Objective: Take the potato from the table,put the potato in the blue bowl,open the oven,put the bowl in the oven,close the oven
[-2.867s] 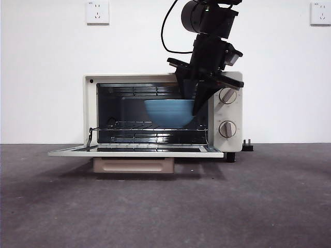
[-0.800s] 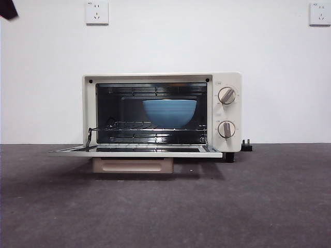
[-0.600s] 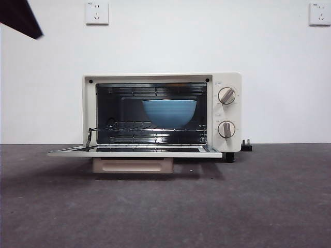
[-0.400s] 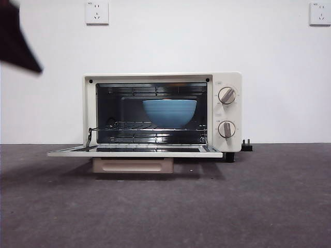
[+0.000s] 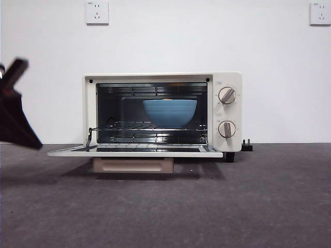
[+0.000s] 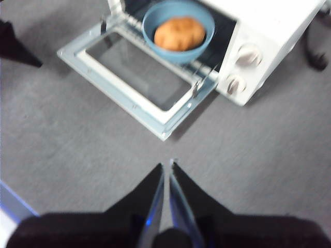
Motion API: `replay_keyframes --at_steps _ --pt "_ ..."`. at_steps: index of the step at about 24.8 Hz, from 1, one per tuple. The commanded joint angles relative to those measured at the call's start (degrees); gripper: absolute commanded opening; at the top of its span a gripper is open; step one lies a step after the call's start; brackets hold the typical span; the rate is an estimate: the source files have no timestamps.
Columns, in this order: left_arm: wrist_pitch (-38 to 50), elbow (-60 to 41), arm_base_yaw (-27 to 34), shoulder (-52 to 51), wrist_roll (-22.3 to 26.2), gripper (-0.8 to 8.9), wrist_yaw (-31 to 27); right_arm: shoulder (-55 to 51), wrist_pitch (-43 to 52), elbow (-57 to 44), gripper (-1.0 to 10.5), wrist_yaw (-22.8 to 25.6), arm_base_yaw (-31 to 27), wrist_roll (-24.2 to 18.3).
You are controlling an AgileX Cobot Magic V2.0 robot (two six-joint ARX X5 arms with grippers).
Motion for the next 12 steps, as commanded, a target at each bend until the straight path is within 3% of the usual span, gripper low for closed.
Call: replay_keyframes --at_steps 1,9,12 --pt "3.85 -0.48 0.33 3.87 -4.85 -0.09 0.42 -0.37 1.01 -1.49 0.2 -1.79 -1.57 -1.25" --pt "19.85 -0.31 0.35 12.52 -21.46 -0.09 1.33 -0.37 1.55 -1.97 0.2 -7.82 -6.86 -2.05" --pt "21.94 -0.22 0.17 13.68 -22.71 -0.09 2.19 -0.37 1.7 -1.97 0.2 -8.13 -7.1 -2.01"
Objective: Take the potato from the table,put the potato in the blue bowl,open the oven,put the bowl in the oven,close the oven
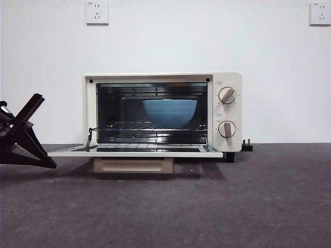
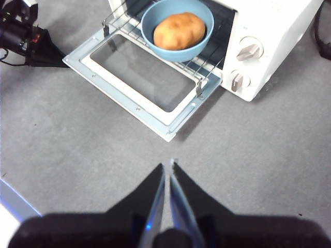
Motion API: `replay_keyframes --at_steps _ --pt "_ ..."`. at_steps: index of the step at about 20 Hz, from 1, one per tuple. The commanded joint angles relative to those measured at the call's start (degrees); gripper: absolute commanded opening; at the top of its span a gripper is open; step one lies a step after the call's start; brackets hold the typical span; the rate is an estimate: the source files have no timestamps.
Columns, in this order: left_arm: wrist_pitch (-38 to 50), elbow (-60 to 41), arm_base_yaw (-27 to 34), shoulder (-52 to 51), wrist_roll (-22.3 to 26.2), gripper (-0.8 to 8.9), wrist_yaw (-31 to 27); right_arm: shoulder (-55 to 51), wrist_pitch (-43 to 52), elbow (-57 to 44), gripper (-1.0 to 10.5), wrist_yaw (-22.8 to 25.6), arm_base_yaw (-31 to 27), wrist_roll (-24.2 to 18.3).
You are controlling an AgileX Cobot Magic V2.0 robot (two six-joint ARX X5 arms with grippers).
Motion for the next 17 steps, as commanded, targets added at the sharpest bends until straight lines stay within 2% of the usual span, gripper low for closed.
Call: replay_keyframes --at_steps 1,7,17 --pt "1.44 -0.7 -0.24 2.27 -1.38 -0.09 1.09 -0.13 0.42 -0.55 0.2 -0.31 -0.07 -0.39" --pt "2.75 -0.7 -0.28 2.08 -1.9 -0.08 6.01 -0.13 0.94 -0.55 0.2 -0.31 -0.07 -0.15" --pt "2.27 1.84 -0.39 -7.65 -3.85 -0.08 5.62 -0.11 1.16 -0.55 0.2 -0.35 -0.07 0.07"
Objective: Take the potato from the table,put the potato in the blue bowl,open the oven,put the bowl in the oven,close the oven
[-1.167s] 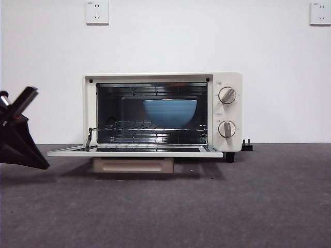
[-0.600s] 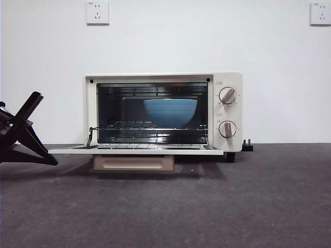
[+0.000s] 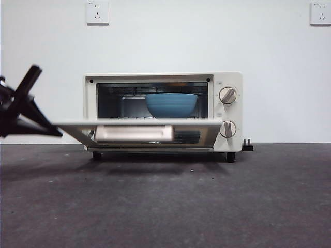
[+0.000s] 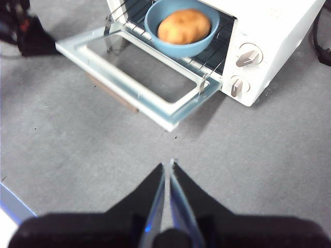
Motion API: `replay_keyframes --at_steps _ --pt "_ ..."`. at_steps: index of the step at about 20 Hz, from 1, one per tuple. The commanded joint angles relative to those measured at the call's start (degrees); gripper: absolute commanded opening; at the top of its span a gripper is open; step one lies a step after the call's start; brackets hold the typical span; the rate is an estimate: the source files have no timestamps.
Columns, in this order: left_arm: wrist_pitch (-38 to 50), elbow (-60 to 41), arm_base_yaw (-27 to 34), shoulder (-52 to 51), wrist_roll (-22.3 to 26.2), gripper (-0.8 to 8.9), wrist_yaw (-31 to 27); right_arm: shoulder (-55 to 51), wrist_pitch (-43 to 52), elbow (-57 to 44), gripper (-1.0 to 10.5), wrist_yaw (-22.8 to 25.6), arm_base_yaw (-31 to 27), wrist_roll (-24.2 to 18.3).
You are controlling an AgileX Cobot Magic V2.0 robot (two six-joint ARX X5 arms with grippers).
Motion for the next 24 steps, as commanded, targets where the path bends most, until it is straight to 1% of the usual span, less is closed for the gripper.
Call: replay_keyframes --at_steps 1,6,11,14,17,19,22,24 --pt "0.57 2.01 -0.68 -0.63 -1.36 -0.08 1.36 -0.11 0.33 -0.55 0.2 -0.22 -0.04 0.04" --pt "0.44 7.98 -2.21 -0.63 -3.8 -0.08 0.59 -0.11 0.26 -0.55 0.2 -0.24 -0.04 0.04" --pt "0.44 14.19 -3.04 -0.61 -5.6 -0.08 -2.69 -0.11 0.13 -0.55 0.2 -0.22 -0.04 0.02" --pt "0.44 16.35 -3.04 -0.57 -5.7 -0.08 -4.0 -0.11 0.11 -0.55 0.2 -0.24 -0.04 0.07" --pt "1.29 17.92 -3.19 -0.57 -6.14 -0.08 -6.6 -0.11 0.11 -0.55 0.2 -0.24 -0.04 0.28" --pt "2.97 18.05 -3.32 -0.57 -6.95 -0.08 -6.84 -0.11 0.0 -0.55 0.2 -0.24 -0.04 0.46" --pt "2.89 18.08 -3.32 -0.57 -6.97 -0.08 -6.69 -0.11 -0.48 -0.55 0.2 -0.24 -0.04 0.46" --pt "2.47 18.05 -3.32 -0.57 -6.93 -0.08 -5.16 -0.11 -1.14 -0.55 0.2 -0.22 -0.04 0.42"
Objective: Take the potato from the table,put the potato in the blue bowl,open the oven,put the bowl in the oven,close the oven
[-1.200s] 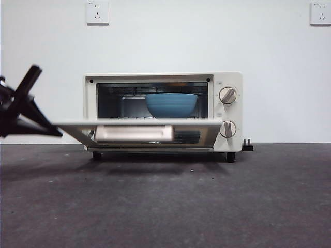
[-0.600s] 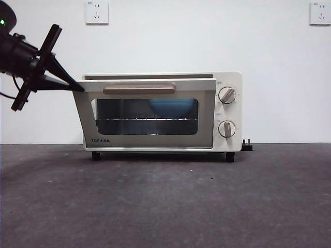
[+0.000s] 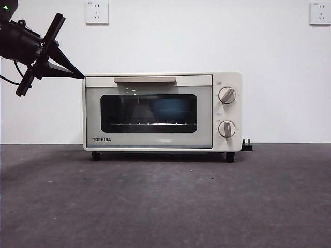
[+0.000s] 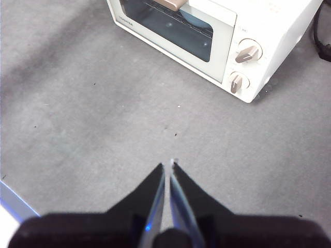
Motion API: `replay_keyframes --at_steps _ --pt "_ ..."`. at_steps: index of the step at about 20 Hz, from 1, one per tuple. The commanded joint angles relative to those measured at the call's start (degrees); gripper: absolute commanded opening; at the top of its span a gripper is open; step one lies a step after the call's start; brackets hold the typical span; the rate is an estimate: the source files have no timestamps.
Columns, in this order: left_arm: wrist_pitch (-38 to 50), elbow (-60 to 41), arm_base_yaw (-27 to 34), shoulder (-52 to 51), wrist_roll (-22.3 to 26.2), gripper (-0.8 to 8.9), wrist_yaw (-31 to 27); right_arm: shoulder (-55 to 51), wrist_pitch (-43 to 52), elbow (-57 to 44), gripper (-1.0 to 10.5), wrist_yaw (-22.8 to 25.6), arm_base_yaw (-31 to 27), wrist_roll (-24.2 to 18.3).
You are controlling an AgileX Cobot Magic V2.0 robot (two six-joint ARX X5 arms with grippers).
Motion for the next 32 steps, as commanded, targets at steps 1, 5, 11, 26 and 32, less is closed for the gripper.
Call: replay_keyframes --at_steps 1,5,11,26,32 --pt "-0.48 -0.11 -0.2 -0.13 0.28 -0.08 2.51 -0.11 -0.72 -0.55 0.2 -0.2 -0.04 0.22" --pt "-12.26 -0.09 -0.94 -5.22 10.25 -0.08 1.95 -0.11 -2.71 -0.55 0.3 -0.17 -0.04 0.2" --pt "-36.13 -0.11 -5.4 -27.71 31.52 -0.08 -24.61 -0.11 -5.62 -0.55 0.3 -0.17 -0.04 0.26" --pt "-46.27 -0.11 -8.13 -50.69 35.41 -0.04 -32.79 -0.07 -4.92 -0.52 0.3 0.04 -0.04 0.22" --pt "-44.26 -0.46 -8.26 -45.9 40.37 -0.04 -34.58 -0.07 -4.94 -0.52 0.3 0.04 -0.04 0.22"
